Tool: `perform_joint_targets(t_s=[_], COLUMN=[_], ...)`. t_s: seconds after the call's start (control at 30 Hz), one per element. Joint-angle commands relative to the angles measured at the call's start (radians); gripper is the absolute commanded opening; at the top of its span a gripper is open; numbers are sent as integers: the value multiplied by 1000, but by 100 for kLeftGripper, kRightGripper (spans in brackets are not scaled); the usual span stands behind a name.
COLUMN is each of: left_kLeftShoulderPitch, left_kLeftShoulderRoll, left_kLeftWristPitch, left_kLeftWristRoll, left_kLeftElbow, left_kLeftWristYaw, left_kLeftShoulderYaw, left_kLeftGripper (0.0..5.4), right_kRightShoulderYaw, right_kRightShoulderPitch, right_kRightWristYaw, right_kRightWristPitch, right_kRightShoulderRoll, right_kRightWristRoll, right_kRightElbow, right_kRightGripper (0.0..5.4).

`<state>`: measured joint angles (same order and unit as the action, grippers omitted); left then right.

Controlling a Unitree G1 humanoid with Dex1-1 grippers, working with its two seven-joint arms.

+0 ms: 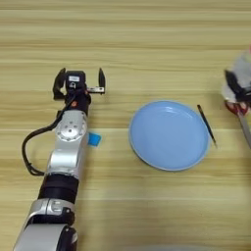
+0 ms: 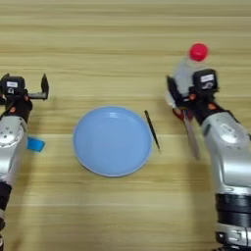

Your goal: Move the objects on the table

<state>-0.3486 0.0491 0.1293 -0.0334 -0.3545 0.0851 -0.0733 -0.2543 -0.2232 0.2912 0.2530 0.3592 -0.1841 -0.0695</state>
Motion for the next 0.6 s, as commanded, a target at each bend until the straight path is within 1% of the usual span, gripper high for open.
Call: perform_joint_targets(t_s=[0.03,0.23,0.43,0.6], left_kLeftShoulderPitch=[3,2,5,3], left_kLeftShoulderRoll=[-2,3,6,6], left_kLeftWristPitch=[-9,-7,-7,-9], left_kLeftWristRoll=[-2,0,1,2], left_kLeftElbow=[0,0,3,5], left_kLeftWristYaw=[2,-1,-2,-3], left_kLeftShoulderYaw=[3,0,-2,-2], left_kLeftGripper=[540,540,540,540], right_kRightShoulderYaw=[-35,-72,-58,-60], right_kRightShoulderPitch=[13,13,26,20], right_kRightWristYaw=[-18,-50,-52,-45], right_kRightWristPitch=[-15,-21,-28,-56], right_kRightShoulderRoll=[27,51,54,59], right_kRightWristRoll=[7,21,39,48], right_kRightElbow=[18,88,134,204], right_kRightGripper=[316,316,316,316])
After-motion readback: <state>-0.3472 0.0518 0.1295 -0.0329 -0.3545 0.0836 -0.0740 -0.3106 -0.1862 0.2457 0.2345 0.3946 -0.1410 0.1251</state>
